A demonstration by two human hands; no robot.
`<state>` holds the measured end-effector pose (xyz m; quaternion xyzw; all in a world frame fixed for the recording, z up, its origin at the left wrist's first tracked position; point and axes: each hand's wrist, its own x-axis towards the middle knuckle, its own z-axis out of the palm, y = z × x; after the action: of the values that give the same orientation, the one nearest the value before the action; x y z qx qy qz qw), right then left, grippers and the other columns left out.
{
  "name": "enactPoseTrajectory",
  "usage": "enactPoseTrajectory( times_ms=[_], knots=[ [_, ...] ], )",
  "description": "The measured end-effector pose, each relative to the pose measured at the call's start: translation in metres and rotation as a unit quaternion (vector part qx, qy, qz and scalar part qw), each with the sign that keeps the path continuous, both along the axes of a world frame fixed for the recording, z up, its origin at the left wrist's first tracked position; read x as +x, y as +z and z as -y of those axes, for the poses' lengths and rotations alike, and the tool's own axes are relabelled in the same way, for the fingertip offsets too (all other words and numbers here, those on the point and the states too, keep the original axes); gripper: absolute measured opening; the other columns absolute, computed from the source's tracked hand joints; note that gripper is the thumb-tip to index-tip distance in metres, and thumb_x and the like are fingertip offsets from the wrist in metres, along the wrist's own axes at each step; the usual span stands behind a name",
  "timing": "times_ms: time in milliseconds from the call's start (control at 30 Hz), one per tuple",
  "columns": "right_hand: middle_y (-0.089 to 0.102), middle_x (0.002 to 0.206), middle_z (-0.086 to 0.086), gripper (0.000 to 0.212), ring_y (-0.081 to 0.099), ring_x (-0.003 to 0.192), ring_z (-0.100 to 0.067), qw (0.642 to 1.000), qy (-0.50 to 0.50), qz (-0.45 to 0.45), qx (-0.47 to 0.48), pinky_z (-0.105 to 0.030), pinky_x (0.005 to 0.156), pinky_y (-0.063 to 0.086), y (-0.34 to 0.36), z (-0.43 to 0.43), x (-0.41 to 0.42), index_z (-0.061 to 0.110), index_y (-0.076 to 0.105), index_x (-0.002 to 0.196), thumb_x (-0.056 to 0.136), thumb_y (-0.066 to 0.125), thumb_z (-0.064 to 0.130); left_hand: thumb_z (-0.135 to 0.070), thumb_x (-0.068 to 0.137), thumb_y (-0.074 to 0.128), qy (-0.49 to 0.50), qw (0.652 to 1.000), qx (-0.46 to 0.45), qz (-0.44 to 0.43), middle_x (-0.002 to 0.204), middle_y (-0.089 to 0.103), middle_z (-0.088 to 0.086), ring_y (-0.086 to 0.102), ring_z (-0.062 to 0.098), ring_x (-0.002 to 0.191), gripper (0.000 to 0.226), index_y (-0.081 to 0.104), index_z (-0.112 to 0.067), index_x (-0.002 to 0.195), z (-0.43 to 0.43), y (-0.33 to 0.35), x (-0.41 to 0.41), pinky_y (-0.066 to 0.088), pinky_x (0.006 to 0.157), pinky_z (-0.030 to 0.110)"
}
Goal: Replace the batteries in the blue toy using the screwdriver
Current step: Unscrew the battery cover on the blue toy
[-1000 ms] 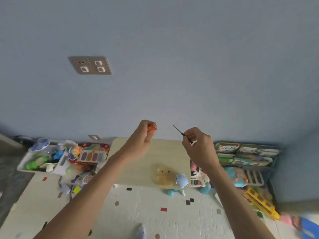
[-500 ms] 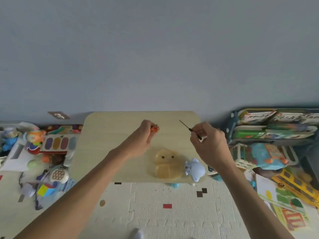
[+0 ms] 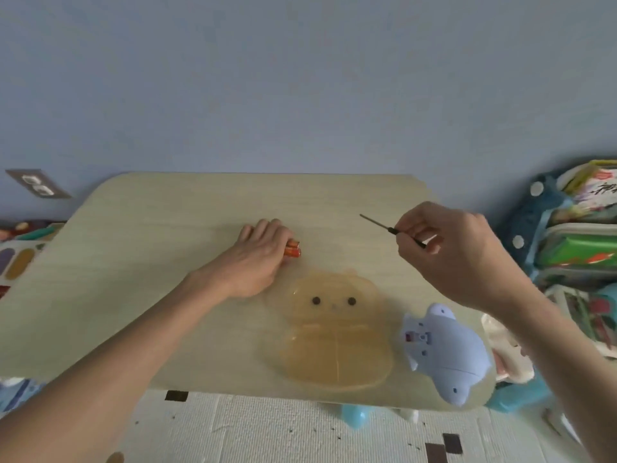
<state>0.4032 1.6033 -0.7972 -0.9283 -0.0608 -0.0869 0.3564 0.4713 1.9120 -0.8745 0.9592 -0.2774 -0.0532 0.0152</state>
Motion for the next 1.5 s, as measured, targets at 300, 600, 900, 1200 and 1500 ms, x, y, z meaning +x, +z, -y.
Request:
enactPoseTrajectory(
  times_ms=[300, 600, 900, 1200, 1500],
  knots=[
    [0.077, 0.084, 0.01, 0.006, 0.072, 0.082, -0.007, 0.997, -0.021, 0.063, 0.031, -0.02, 0.075, 0.057, -0.004, 0.008, -0.003, 0.021, 0.074, 0.092, 0.09, 0.069, 0.018, -0.053, 0.11, 0.023, 0.016, 0.999, 0.031, -0.009, 0.152, 0.027, -0.004, 0.027, 0.017, 0.143, 0.061, 0.019, -0.022, 0.163, -0.01, -0.005, 0.001, 0.028, 0.117, 0.039],
    [0.077, 0.082, 0.008, 0.008, 0.069, 0.081, -0.011, 0.997, -0.021, 0.064, 0.024, -0.024, 0.078, 0.057, -0.011, 0.016, -0.033, 0.021, 0.073, 0.091, 0.09, 0.071, 0.014, -0.053, 0.108, 0.025, 0.026, 0.999, -0.042, 0.017, 0.139, 0.037, -0.007, 0.036, 0.014, 0.13, 0.052, 0.034, -0.025, 0.151, -0.013, -0.016, -0.006, 0.032, 0.109, 0.036],
    [0.078, 0.08, 0.009, 0.012, 0.073, 0.076, -0.012, 0.997, -0.029, 0.067, 0.021, -0.029, 0.076, 0.058, -0.01, 0.034, -0.052, 0.022, 0.074, 0.091, 0.09, 0.073, 0.01, -0.052, 0.111, 0.028, 0.03, 0.998, -0.062, 0.001, 0.148, 0.035, -0.005, 0.035, 0.017, 0.139, 0.056, 0.026, -0.026, 0.16, -0.019, -0.015, -0.007, 0.029, 0.116, 0.039],
    [0.078, 0.087, 0.02, 0.012, 0.076, 0.078, -0.004, 0.999, -0.015, 0.046, 0.005, -0.028, 0.076, 0.06, -0.001, 0.057, -0.071, 0.027, 0.074, 0.092, 0.093, 0.074, 0.015, -0.061, 0.103, 0.021, 0.06, 0.988, -0.142, -0.032, 0.156, 0.028, -0.005, 0.032, 0.019, 0.148, 0.07, 0.025, -0.025, 0.163, -0.018, -0.004, -0.013, 0.027, 0.124, 0.04],
    [0.084, 0.088, 0.005, 0.018, 0.081, 0.082, -0.013, 0.998, 0.063, 0.011, 0.013, -0.035, 0.08, 0.065, 0.011, 0.072, -0.103, 0.022, 0.083, 0.107, 0.092, 0.072, 0.018, -0.091, 0.074, 0.056, -0.102, 0.962, -0.252, -0.003, 0.133, 0.053, -0.035, 0.037, -0.02, 0.129, 0.087, 0.056, -0.04, 0.144, 0.075, 0.051, -0.099, 0.028, 0.113, 0.024]
  ],
)
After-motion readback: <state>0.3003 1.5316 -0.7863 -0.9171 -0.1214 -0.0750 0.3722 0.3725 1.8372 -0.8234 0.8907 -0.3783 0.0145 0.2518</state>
